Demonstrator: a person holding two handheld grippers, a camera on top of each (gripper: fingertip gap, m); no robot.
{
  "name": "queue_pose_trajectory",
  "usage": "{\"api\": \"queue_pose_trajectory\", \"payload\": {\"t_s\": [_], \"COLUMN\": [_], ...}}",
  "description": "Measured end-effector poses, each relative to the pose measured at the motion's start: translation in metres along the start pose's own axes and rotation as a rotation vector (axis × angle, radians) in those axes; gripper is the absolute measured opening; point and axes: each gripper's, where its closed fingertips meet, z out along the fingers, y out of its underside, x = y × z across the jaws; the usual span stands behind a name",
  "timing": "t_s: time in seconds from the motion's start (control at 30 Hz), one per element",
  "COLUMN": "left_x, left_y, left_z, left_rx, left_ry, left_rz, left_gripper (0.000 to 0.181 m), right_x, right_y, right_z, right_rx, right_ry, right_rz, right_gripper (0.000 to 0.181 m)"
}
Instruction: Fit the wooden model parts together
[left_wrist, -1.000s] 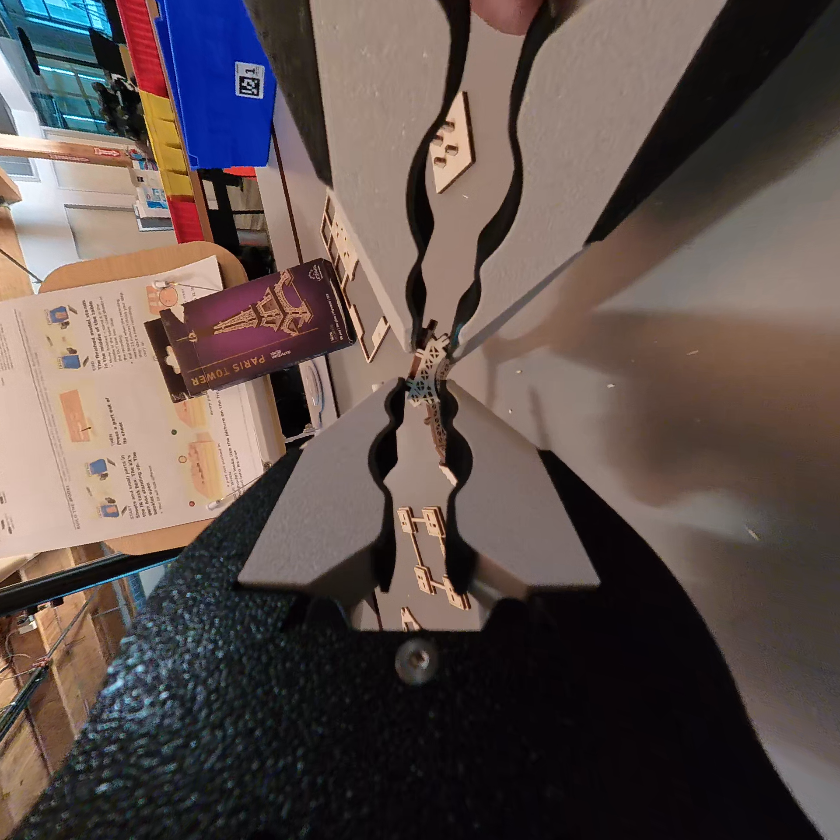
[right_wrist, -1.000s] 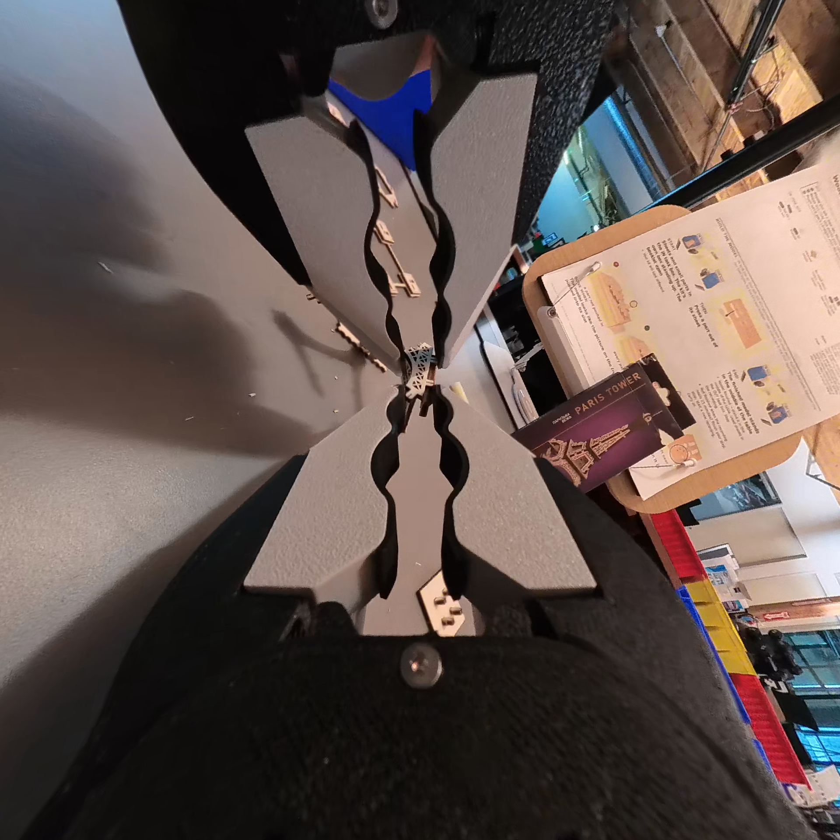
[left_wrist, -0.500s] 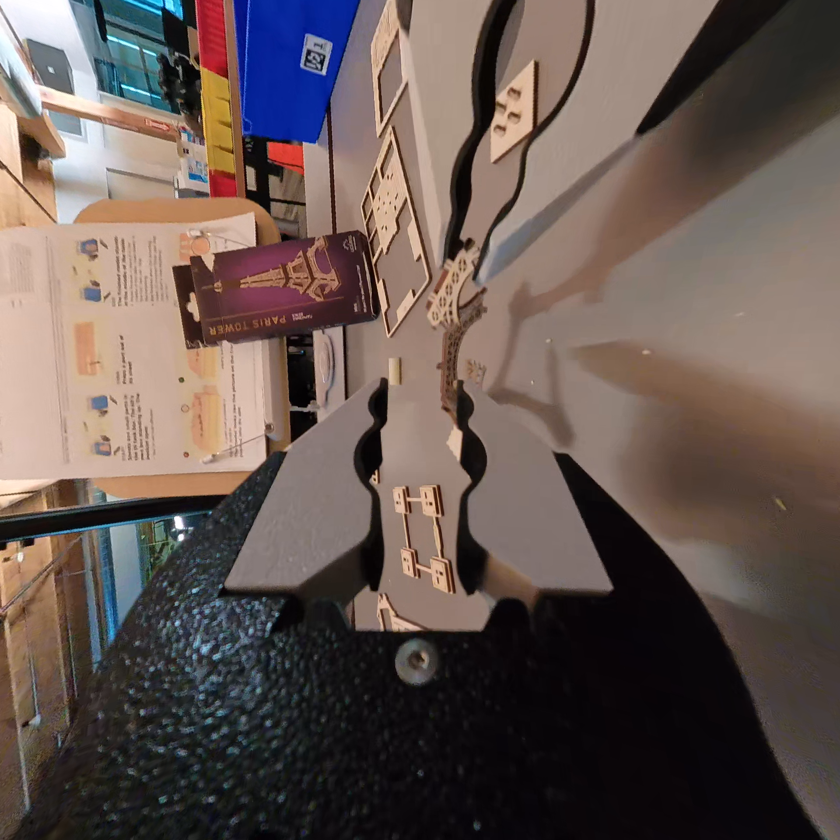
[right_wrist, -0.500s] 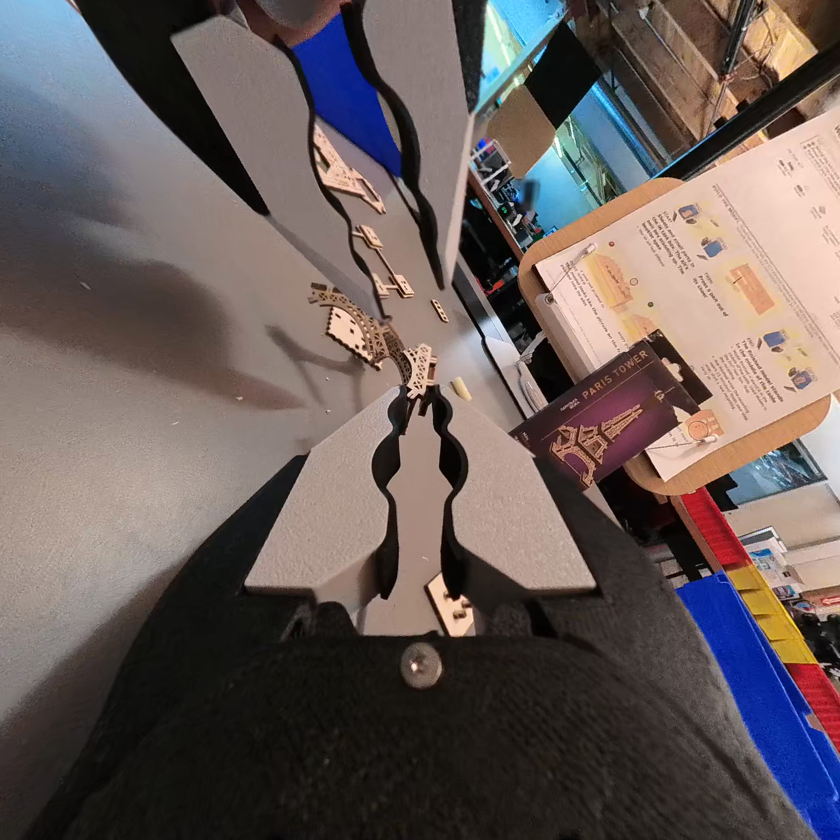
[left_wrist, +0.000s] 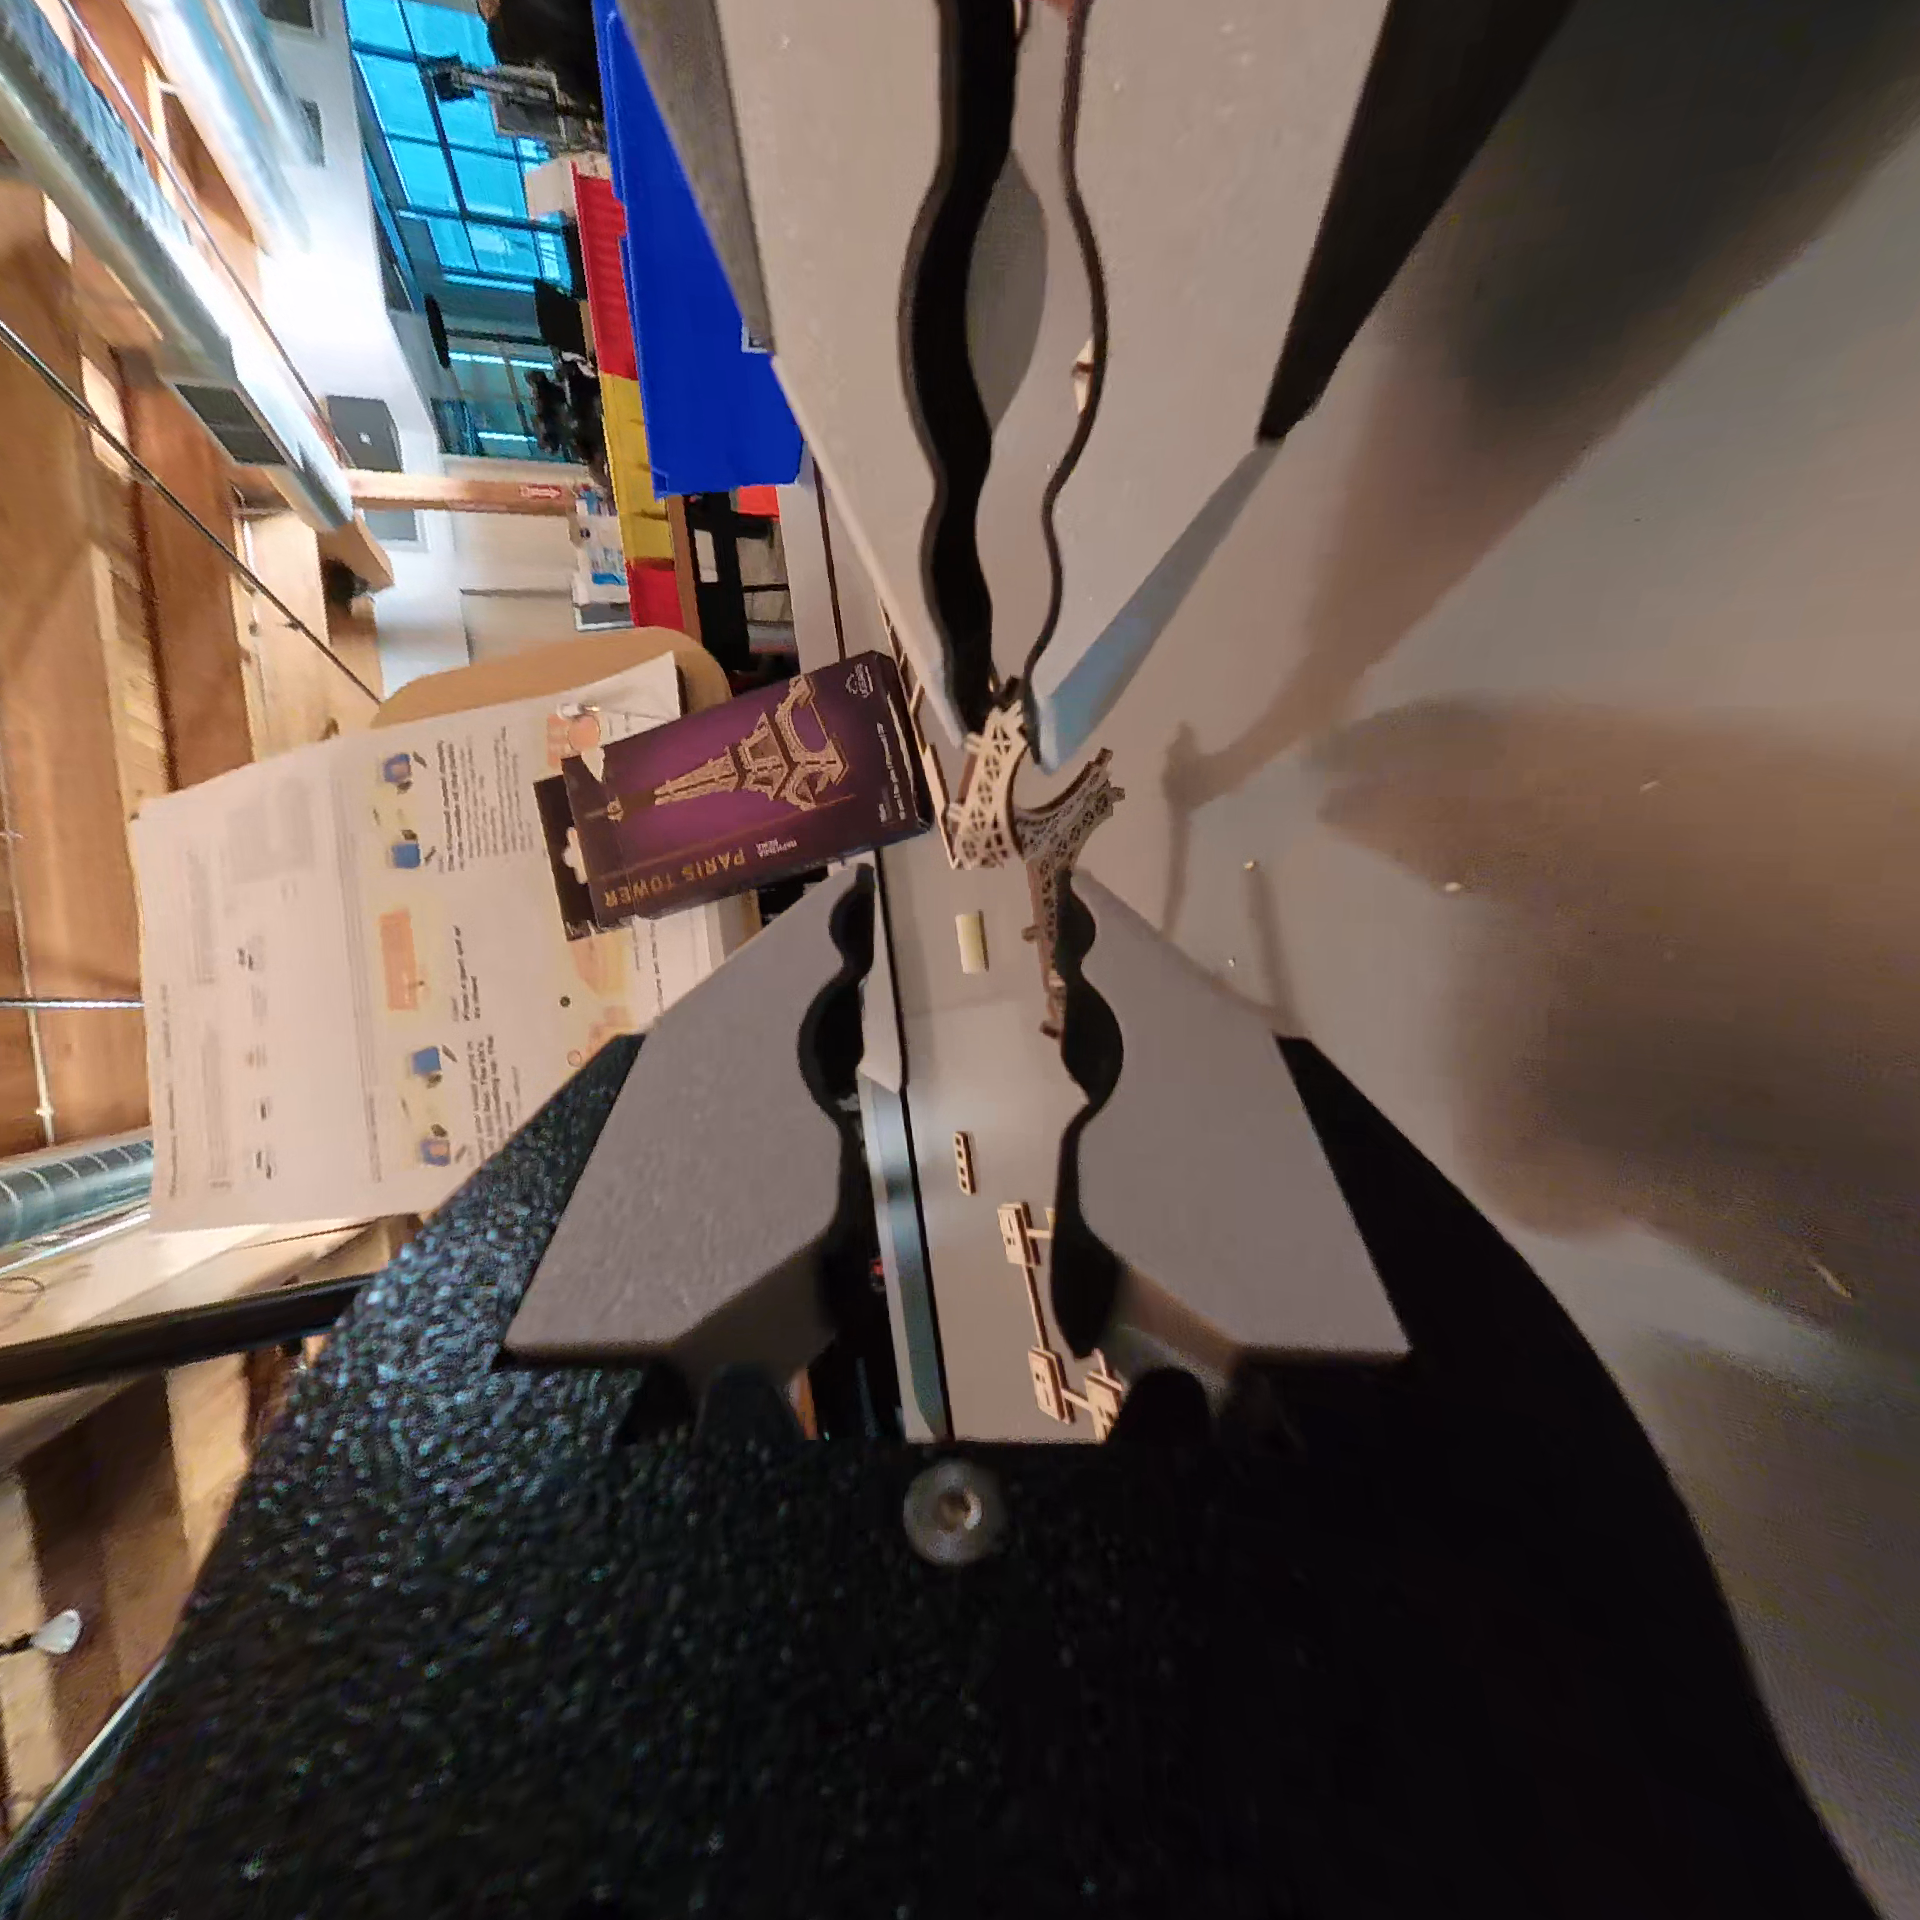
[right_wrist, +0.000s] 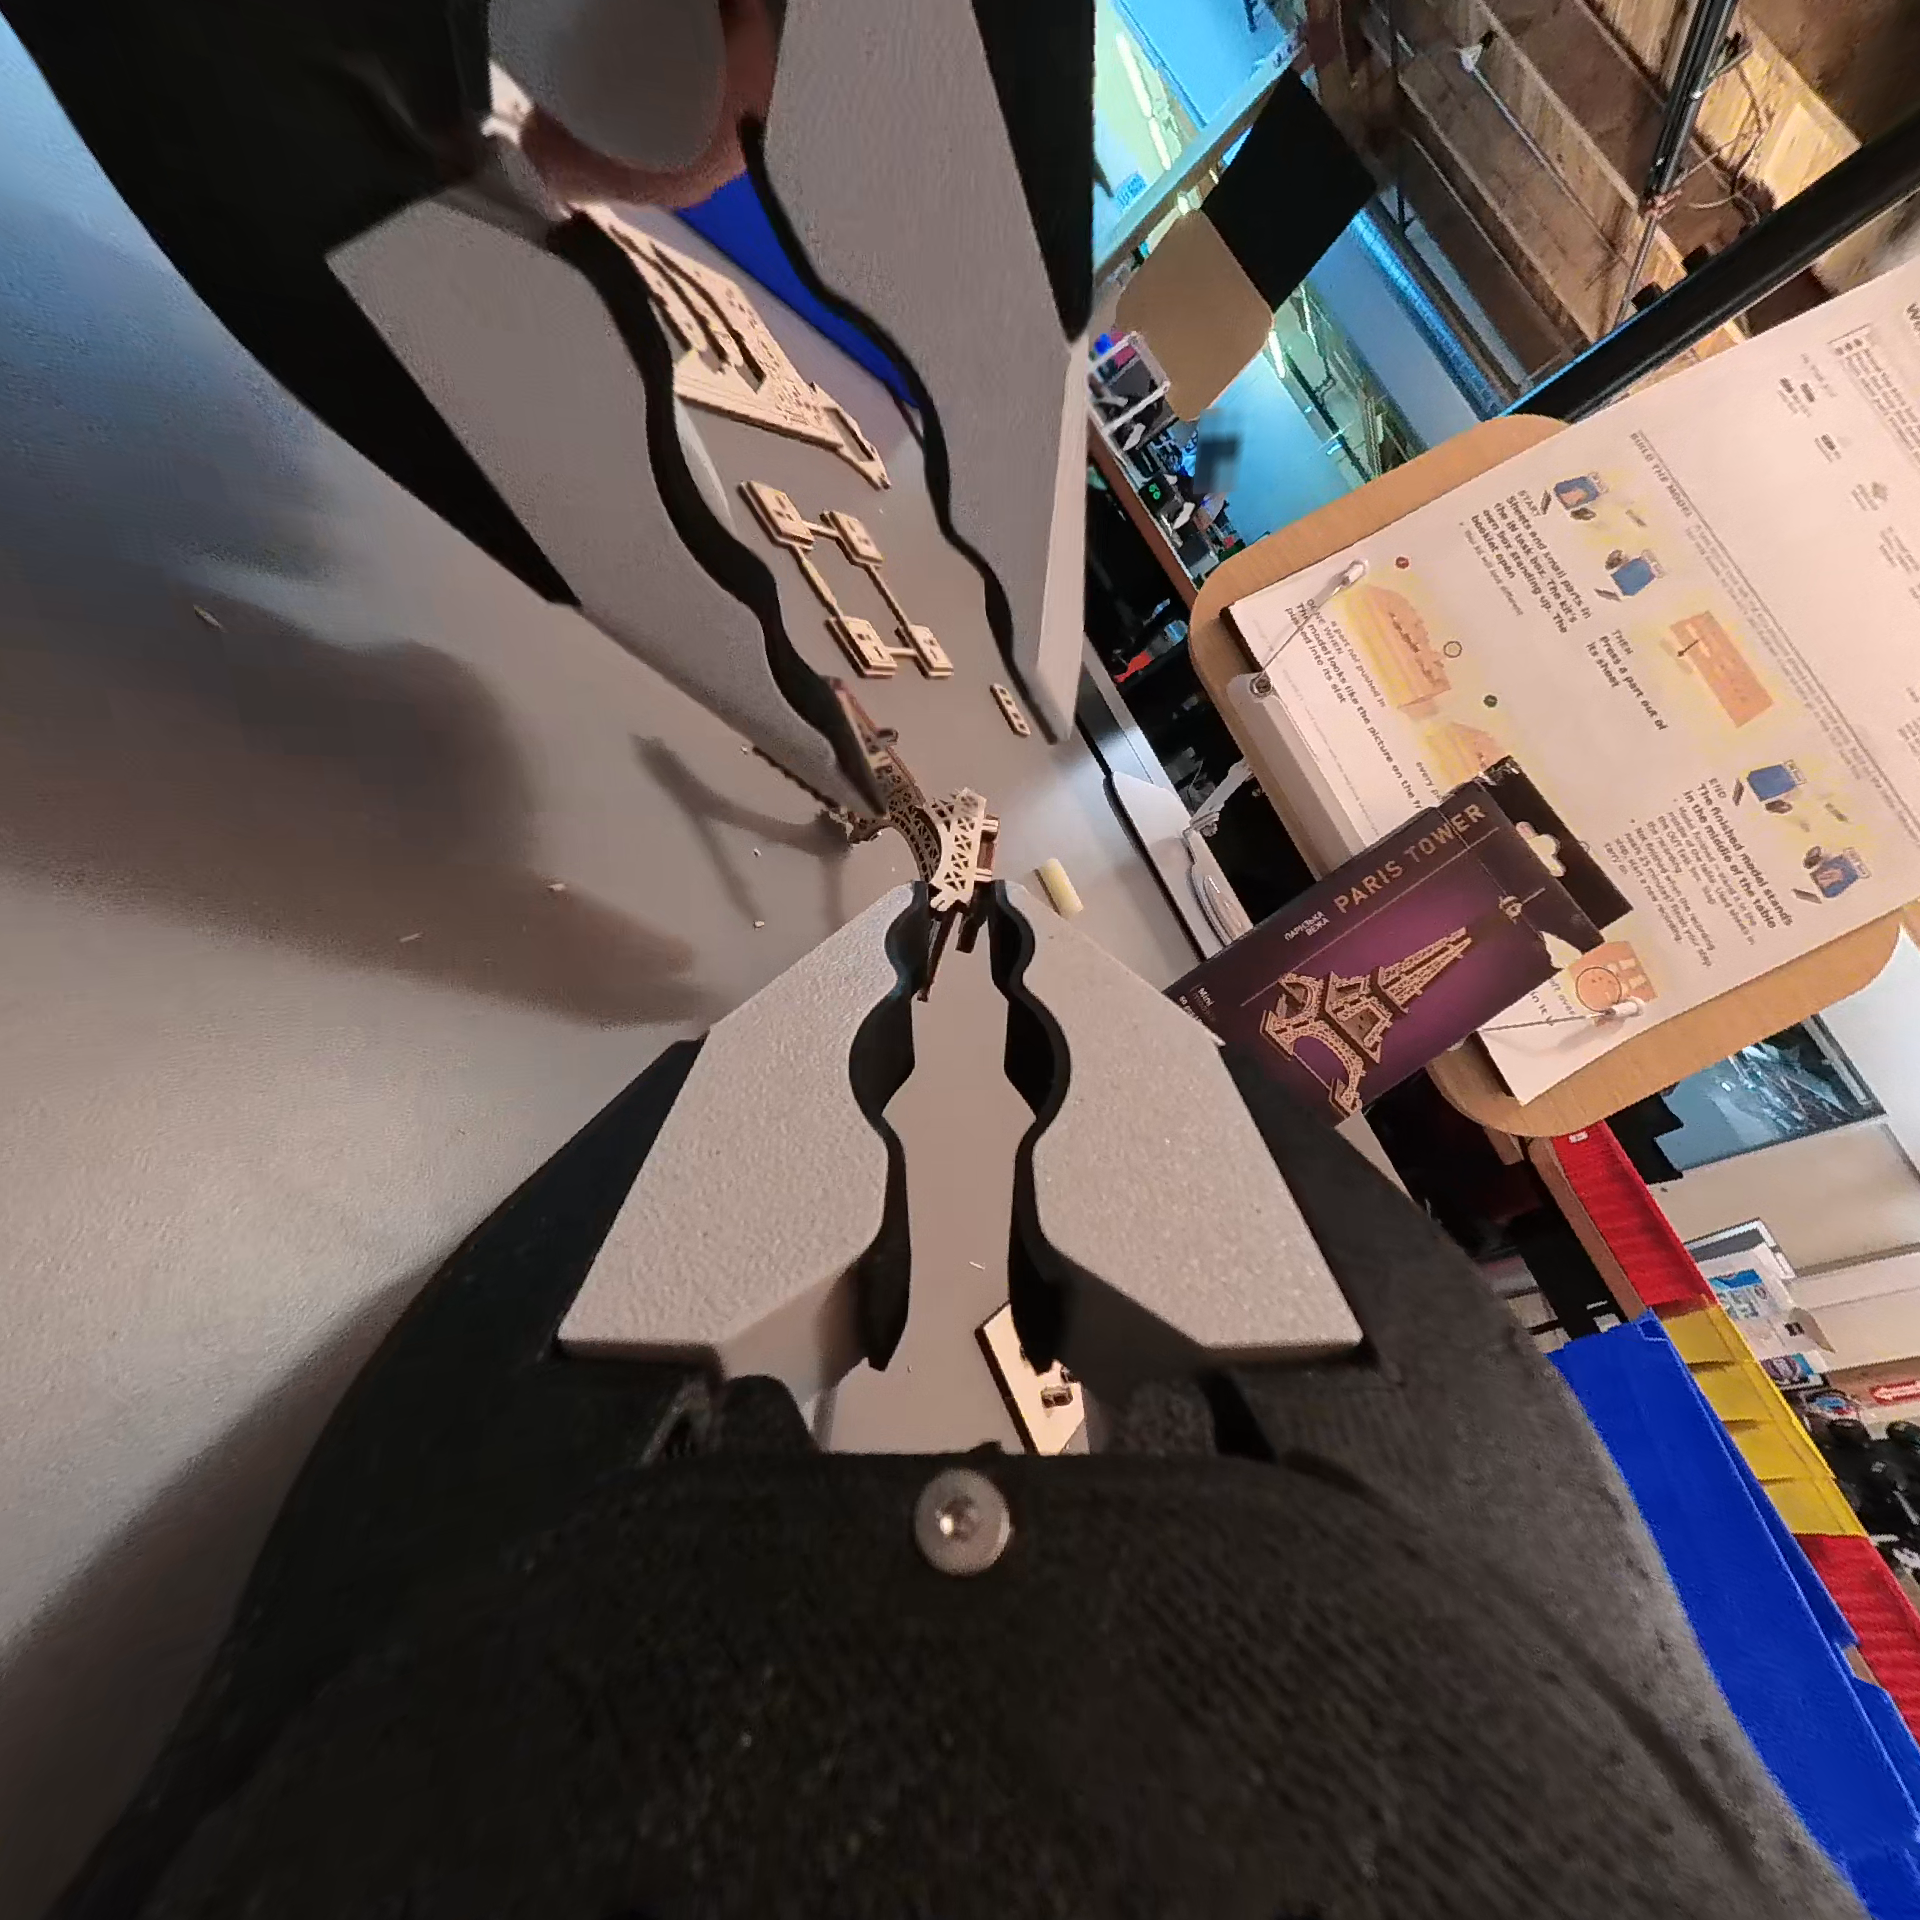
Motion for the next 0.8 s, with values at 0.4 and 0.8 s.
{"api": "queue_pose_trajectory", "payload": {"t_s": [0.4, 0.8], "left_x": [0.0057, 0.0108], "left_y": [-0.0087, -0.0099], "left_z": [0.0099, 0.0098], "left_rx": [0.042, 0.059], "left_ry": [-0.074, -0.002], "left_rz": [0.191, 0.126], "left_gripper": [0.012, 0.009], "right_x": [-0.0022, -0.0075], "right_y": [-0.0032, -0.0002], "right_z": [-0.0003, 0.0003], "right_rx": [0.016, -0.007], "right_ry": [-0.014, -0.033], "right_rz": [0.002, -0.028], "right_gripper": [0.009, 0.01]}}
